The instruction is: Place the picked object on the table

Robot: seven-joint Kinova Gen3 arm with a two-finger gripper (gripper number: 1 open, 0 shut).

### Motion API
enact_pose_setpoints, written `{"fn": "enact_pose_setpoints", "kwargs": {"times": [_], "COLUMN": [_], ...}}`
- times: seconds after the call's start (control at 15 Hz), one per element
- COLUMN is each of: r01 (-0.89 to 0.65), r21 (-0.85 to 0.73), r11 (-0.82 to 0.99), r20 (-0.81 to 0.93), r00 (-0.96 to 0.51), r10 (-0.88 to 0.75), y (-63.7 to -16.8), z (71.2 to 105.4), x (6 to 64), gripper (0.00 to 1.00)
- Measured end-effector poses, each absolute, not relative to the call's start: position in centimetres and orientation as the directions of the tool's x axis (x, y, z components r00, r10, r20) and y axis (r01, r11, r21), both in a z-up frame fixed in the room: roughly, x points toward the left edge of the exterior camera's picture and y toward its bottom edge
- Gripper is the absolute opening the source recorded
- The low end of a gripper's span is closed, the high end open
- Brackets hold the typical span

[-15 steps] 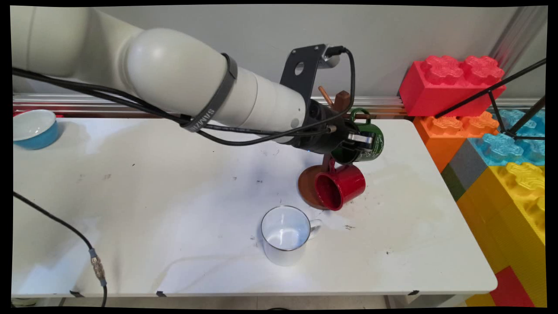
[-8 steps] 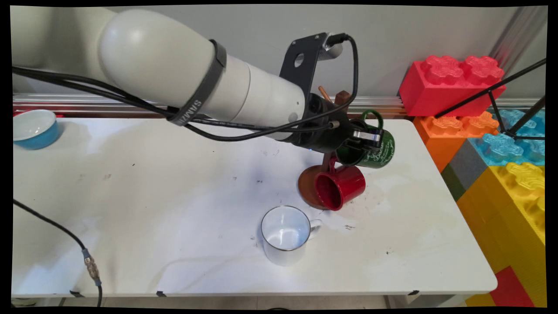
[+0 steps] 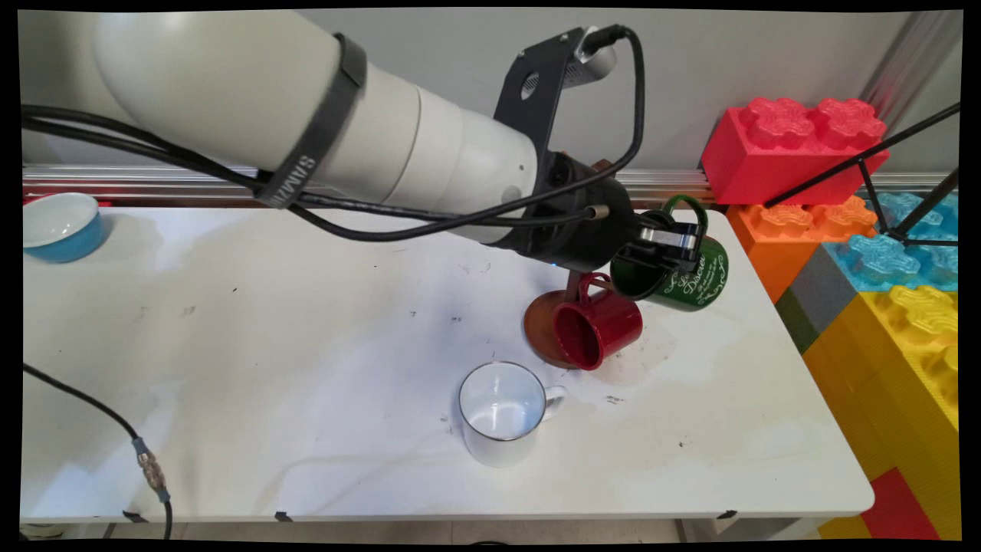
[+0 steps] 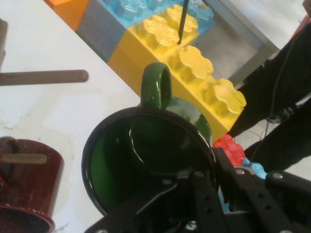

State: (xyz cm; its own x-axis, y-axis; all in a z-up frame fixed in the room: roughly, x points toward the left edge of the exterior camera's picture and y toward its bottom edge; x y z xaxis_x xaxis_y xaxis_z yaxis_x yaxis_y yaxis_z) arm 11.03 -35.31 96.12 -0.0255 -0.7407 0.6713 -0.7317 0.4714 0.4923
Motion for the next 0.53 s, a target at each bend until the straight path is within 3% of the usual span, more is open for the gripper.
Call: {"fn": "enact_pose_setpoints", "kwargs": {"times": [0.53], "r01": [-0.721], "r21": [0.418], "r11": [0.553], "r20": [0.669], "r00": [-0.168], "r10": [-0.724], "y": [-33.9], "z": [98.1], "x": [15.4], "gripper": [0.0]}}
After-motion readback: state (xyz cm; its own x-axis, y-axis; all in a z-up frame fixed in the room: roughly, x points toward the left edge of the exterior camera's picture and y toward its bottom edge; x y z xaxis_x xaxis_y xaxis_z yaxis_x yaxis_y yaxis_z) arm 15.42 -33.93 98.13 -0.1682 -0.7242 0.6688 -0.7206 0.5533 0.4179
